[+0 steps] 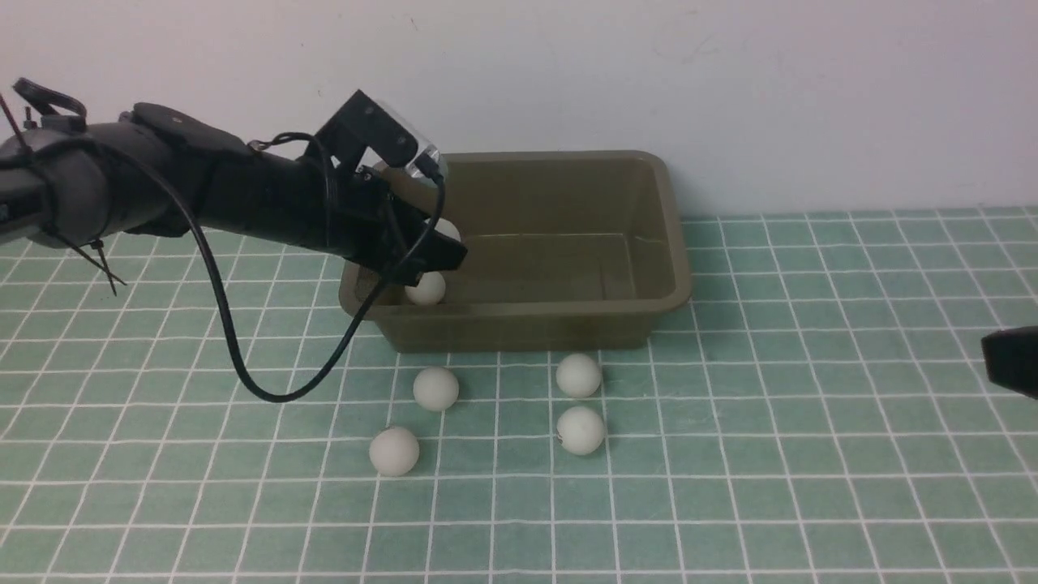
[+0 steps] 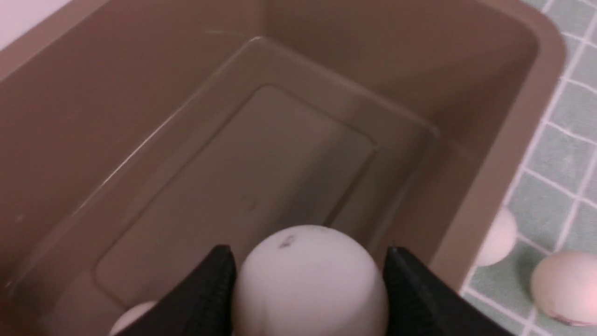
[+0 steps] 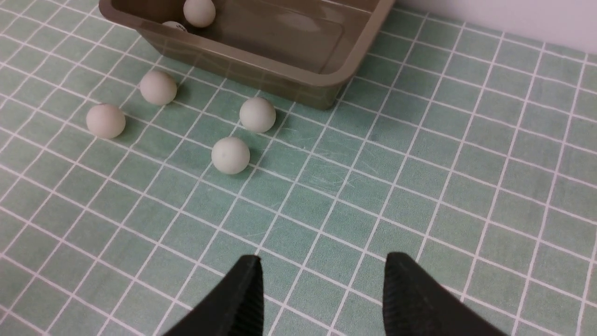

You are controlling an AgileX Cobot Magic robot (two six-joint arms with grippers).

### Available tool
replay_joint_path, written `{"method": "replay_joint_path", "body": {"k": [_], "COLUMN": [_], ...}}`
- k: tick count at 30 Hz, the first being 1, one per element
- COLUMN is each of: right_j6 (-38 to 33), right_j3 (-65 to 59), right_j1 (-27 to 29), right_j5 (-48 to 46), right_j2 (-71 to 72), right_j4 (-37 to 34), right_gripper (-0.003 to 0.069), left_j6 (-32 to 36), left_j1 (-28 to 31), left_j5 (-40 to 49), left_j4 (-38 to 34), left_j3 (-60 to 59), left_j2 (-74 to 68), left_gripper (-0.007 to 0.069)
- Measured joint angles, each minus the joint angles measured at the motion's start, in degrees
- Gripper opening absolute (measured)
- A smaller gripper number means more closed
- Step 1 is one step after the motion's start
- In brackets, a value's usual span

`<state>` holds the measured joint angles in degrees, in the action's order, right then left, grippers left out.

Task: Put the table tennis balls in the box on the green coffee tablecloth.
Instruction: 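Drop the ball into the bin, then reach for and grasp a ping pong ball on the table beside the basket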

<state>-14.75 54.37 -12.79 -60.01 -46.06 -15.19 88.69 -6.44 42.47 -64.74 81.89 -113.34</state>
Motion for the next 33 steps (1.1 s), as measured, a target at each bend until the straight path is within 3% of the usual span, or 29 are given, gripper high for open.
{"method": "replay_joint_path", "body": {"k": [3, 6, 12, 16, 19, 24, 26, 33], "right_j6": [0.0, 0.0, 0.0, 0.0, 0.0, 0.0, 0.0, 0.0], "right_j3": [0.0, 0.0, 0.0, 0.0, 0.0, 0.0, 0.0, 0.0], "right_j1": [0.0, 0.0, 0.0, 0.0, 0.0, 0.0, 0.0, 0.0], "right_j5": [0.0, -0.1, -0.2, 0.3, 1.2, 2.0, 2.1, 2.4], "right_j2": [0.0, 0.0, 0.0, 0.0, 0.0, 0.0, 0.0, 0.0], "right_j4": [0.0, 0.0, 0.0, 0.3, 0.7, 0.8, 0.8, 1.4], "right_gripper": [0.0325, 0.0325, 0.0325, 0.0325, 0.0325, 0.0325, 0.0325, 0.0325], "left_j6": [-2.1, -8.4, -21.9, -37.3, -46.5, -55.4, -60.5, -64.1], "left_j1": [-0.2, -0.2, 0.6, 1.8, 1.8, 1.8, 1.8, 1.8], "left_j5": [1.3, 1.9, 2.7, 6.6, 11.7, 18.6, 25.2, 27.6], "left_j4": [1.0, 3.8, 16.6, 30.8, 36.3, 37.5, 37.8, 37.8], "left_j3": [0.6, 0.7, 0.7, 0.9, 0.9, 1.0, 1.1, -1.5], "left_j2": [0.3, 2.0, 7.2, 13.3, 16.8, 20.6, 22.2, 22.9], "left_gripper": [0.0412, 0.0482, 0.0499, 0.0453, 0.0405, 0.0360, 0.0330, 0.0272]}}
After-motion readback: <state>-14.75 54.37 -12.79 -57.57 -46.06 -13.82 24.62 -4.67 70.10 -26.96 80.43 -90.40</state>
